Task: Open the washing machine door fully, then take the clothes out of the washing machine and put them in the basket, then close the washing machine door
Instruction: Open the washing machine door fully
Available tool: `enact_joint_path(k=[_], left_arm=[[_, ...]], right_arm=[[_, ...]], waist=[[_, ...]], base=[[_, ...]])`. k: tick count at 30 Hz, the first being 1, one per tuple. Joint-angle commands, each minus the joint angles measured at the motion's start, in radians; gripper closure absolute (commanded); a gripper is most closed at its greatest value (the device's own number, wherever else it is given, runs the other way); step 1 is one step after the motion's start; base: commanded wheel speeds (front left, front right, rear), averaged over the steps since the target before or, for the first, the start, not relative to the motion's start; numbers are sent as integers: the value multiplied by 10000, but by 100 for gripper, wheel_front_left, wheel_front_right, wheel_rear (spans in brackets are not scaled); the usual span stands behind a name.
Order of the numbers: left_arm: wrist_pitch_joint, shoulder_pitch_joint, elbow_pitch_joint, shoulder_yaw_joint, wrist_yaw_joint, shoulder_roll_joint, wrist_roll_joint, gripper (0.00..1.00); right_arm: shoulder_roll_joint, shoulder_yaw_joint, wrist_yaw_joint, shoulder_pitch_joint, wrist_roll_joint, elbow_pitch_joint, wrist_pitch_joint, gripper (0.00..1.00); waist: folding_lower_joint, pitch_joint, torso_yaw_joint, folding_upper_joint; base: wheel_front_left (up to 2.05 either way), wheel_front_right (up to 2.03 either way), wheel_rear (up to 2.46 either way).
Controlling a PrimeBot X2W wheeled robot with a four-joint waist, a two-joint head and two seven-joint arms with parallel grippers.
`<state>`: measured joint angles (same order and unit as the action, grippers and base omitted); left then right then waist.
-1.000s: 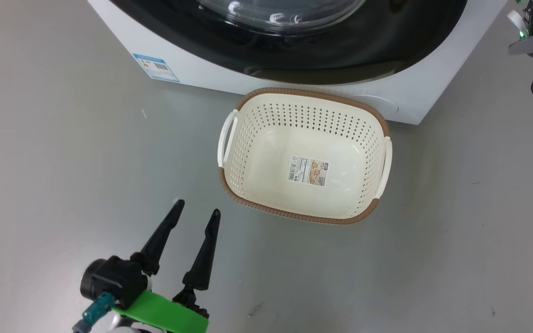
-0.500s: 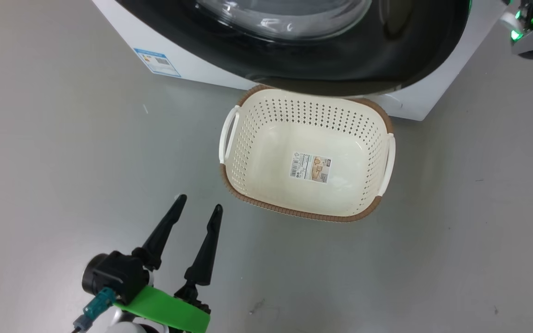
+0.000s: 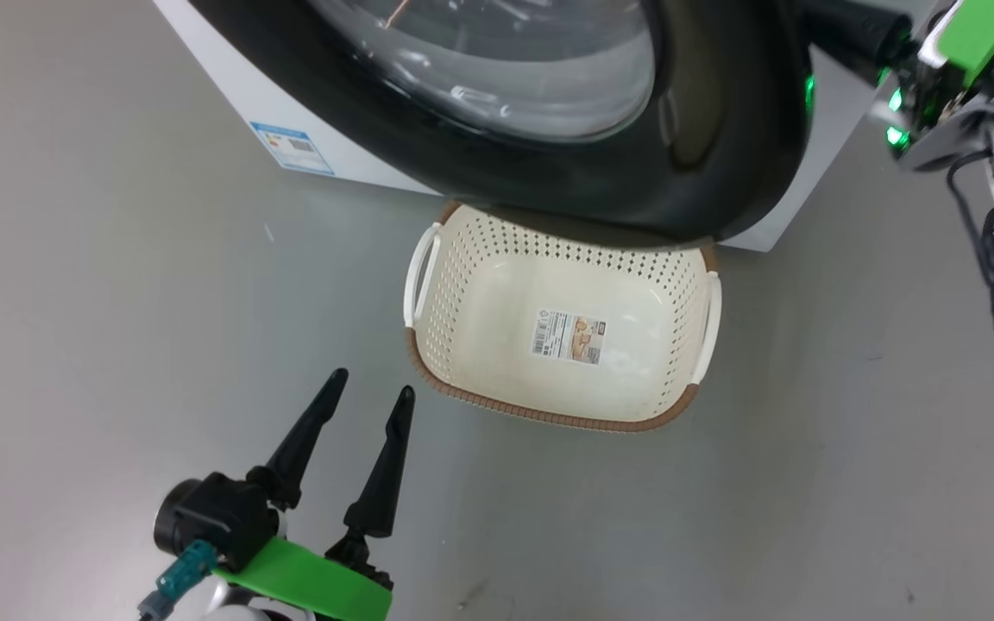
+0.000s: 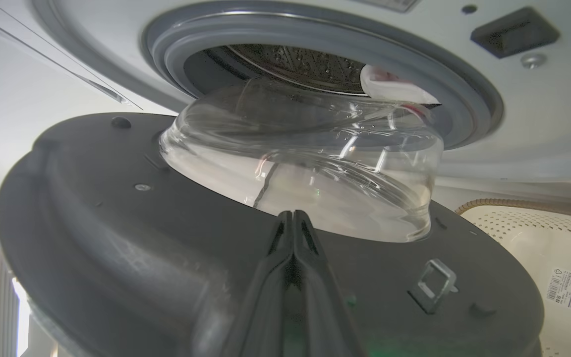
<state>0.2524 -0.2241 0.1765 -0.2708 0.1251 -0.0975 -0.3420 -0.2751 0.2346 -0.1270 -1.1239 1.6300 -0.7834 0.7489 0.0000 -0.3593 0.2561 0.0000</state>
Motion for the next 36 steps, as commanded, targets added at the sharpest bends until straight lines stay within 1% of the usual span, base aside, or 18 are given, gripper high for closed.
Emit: enact_joint_path(k=[1, 10, 17, 24, 36], left_arm=[[93, 131, -179, 355, 56, -174, 32, 0], [93, 301, -244, 381, 56, -207, 106, 0], [93, 297, -238, 345, 56, -201, 112, 0], [93, 322, -204, 320, 56, -186, 105, 0], [93, 441, -186, 428, 56, -219, 151, 0]], right_arm=[[281, 137, -37, 389, 148, 454, 213, 100], [376, 271, -37, 1084, 122, 1061, 223, 100], [371, 275, -37, 1549, -267, 1794, -474, 100], [336, 113, -37, 1914, -450, 2161, -1019, 100], [-54, -232, -37, 2532, -856, 2644, -1989, 100]], waist=[[0, 153, -89, 0], [0, 373, -257, 0], [0, 451, -315, 0], [0, 590, -333, 0], [0, 861, -564, 0]], base=[[0, 0, 0], [0, 0, 0], [0, 0, 0], [0, 0, 0], [0, 0, 0]])
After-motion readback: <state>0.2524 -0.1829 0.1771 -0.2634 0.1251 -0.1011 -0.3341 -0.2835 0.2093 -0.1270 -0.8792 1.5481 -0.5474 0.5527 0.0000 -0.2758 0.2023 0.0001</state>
